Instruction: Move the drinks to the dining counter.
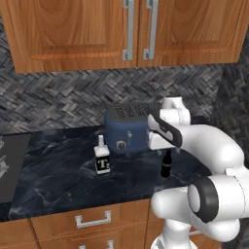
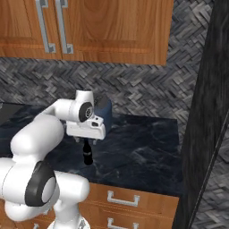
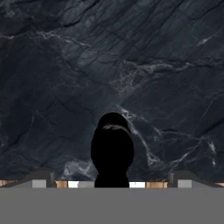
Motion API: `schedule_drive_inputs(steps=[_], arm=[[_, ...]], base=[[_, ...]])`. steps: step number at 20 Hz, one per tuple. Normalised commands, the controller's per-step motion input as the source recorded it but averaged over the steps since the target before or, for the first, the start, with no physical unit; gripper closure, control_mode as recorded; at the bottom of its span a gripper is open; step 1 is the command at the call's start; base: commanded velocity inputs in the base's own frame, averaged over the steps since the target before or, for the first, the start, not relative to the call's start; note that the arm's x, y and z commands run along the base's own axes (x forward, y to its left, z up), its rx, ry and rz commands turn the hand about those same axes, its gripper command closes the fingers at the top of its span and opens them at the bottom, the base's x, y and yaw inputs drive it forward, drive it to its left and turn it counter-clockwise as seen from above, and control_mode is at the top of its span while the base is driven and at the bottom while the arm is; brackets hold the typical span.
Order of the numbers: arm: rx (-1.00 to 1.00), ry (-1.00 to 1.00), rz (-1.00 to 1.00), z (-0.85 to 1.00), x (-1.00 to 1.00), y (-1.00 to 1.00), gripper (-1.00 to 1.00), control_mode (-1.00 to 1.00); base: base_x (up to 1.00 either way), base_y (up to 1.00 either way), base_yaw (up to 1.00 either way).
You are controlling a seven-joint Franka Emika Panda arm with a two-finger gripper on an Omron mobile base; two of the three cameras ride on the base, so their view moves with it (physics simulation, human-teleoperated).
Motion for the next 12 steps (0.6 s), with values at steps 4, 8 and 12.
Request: schedule_drive_inputs(steps=[4, 8, 12], arm=[[0.0, 0.06, 0.0, -0.24, 0.0, 0.0, -1.0, -1.0], [0.0, 0.03, 0.0, -0.17, 0.0, 0.0, -1.0, -1.0], [0.0, 0.0, 0.0, -0.02, 0.0, 0.0, 1.0, -1.0]], base=[[0.0, 0.0, 0.0], [0.0, 0.0, 0.0], [0.0, 0.0, 0.0]])
